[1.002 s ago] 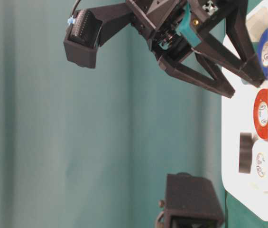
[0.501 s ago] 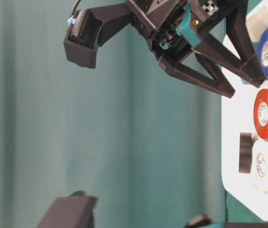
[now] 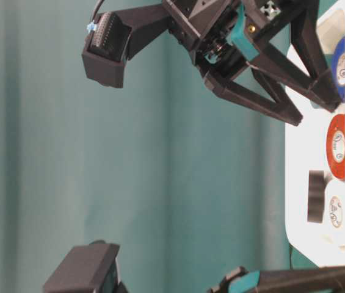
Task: Put the tape alternately from left to right into the white case.
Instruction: 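Lift the yellow roll and carry it into the tray's top middle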
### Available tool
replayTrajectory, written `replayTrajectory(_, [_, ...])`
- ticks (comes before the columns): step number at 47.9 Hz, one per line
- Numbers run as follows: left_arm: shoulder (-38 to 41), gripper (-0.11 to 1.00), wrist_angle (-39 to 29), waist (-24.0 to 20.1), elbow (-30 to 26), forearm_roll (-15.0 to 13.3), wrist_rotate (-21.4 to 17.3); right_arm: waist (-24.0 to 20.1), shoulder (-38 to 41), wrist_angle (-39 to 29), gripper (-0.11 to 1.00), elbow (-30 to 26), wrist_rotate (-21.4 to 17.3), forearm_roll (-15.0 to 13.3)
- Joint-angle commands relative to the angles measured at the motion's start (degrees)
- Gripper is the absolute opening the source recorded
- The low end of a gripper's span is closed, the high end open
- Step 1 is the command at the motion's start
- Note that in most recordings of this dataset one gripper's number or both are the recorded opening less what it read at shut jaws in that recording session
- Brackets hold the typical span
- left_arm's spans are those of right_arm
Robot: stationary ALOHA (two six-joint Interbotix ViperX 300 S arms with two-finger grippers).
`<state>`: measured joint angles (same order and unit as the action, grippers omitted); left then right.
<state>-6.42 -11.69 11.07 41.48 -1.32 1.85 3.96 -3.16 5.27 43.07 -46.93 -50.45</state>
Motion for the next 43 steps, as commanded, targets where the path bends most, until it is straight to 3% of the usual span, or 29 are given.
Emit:
replayTrajectory(1, [-1.6, -0.03, 0.3, -2.6, -0.6, 0.1, -0.2, -0.1, -0.6, 0.2, 0.88, -1.0, 0.0, 0.2])
replayTrajectory(14, [-1.6, -0.03, 0.3, -10.1, -1.0, 0.1, -0.9, -0.3, -0.6, 0.4, 0.88, -1.0, 0.0, 0.2])
replayTrajectory(25, [-1.3, -0.03, 1.1, -16.0, -1.2, 0.1, -4.4, -0.4, -0.6, 0.4, 0.88, -0.8, -0.1, 0.2])
replayTrajectory(34, [-0.3, -0.03, 5.4, -21.4, -1.8, 0.0, -7.4, -0.5, -0.6, 0.4, 0.88, -0.8, -0.1, 0.2])
replayTrajectory(43, [1.5, -0.03, 9.8, -26.8, -3.2, 0.1, -7.9, -1.1, -0.6, 0.5, 0.88, -0.7, -0.1, 0.2])
